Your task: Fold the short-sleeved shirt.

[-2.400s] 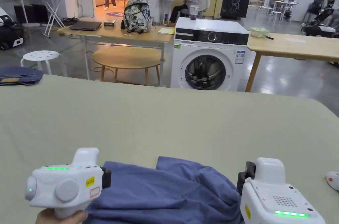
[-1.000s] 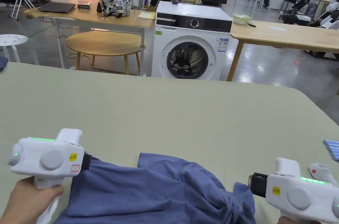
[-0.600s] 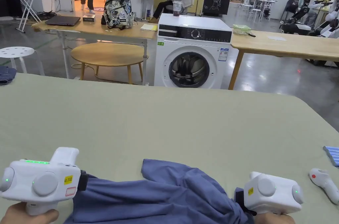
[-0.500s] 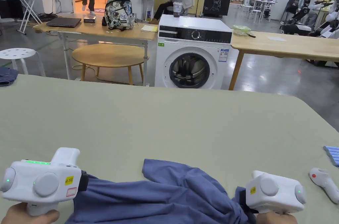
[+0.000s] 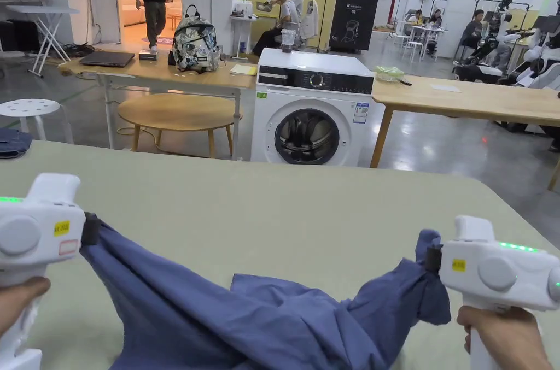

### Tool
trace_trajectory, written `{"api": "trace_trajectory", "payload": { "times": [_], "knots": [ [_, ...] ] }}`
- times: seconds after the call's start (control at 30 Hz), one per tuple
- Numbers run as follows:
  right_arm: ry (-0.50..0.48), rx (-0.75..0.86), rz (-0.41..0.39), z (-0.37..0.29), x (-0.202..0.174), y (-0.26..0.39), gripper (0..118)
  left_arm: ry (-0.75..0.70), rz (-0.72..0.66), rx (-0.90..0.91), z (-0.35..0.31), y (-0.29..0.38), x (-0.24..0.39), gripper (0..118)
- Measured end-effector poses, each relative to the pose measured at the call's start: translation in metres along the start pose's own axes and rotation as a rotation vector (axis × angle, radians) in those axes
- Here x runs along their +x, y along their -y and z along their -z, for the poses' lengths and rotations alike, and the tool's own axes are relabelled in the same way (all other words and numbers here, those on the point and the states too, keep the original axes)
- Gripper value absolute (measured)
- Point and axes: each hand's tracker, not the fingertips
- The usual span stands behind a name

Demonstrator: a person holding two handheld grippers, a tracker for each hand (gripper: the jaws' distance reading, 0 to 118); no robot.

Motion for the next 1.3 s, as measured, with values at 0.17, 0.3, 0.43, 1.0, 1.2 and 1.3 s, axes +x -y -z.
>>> {"api": "trace_trajectory", "payload": {
  "times": [0.17, 0.3, 0.43, 1.0, 1.2, 1.3],
  "knots": [
    [0.047, 0.136, -0.067, -0.034, -0.006, -0.04, 1, -0.077, 0.004, 0.077, -0.032, -0.037, -0.028, 0],
    [0.095, 0.198, -0.085, -0.057, -0.011, -0.074, 1, -0.13, -0.019, 0.11, -0.049, -0.066, -0.054, 0],
    [0.139, 0.233, -0.115, -0.07, -0.013, -0.103, 1, -0.182, -0.041, 0.131, -0.06, -0.089, -0.073, 0],
    [0.24, 0.401, -0.169, -0.065, -0.042, -0.216, 1, -0.251, -0.057, 0.241, -0.055, -0.195, -0.082, 0],
    [0.252, 0.418, -0.165, -0.046, -0.041, -0.23, 1, -0.256, -0.057, 0.257, -0.04, -0.2, -0.083, 0],
    [0.246, 0.411, -0.166, -0.037, -0.043, -0.214, 1, -0.258, -0.046, 0.239, -0.025, -0.185, -0.085, 0]
  ]
}}
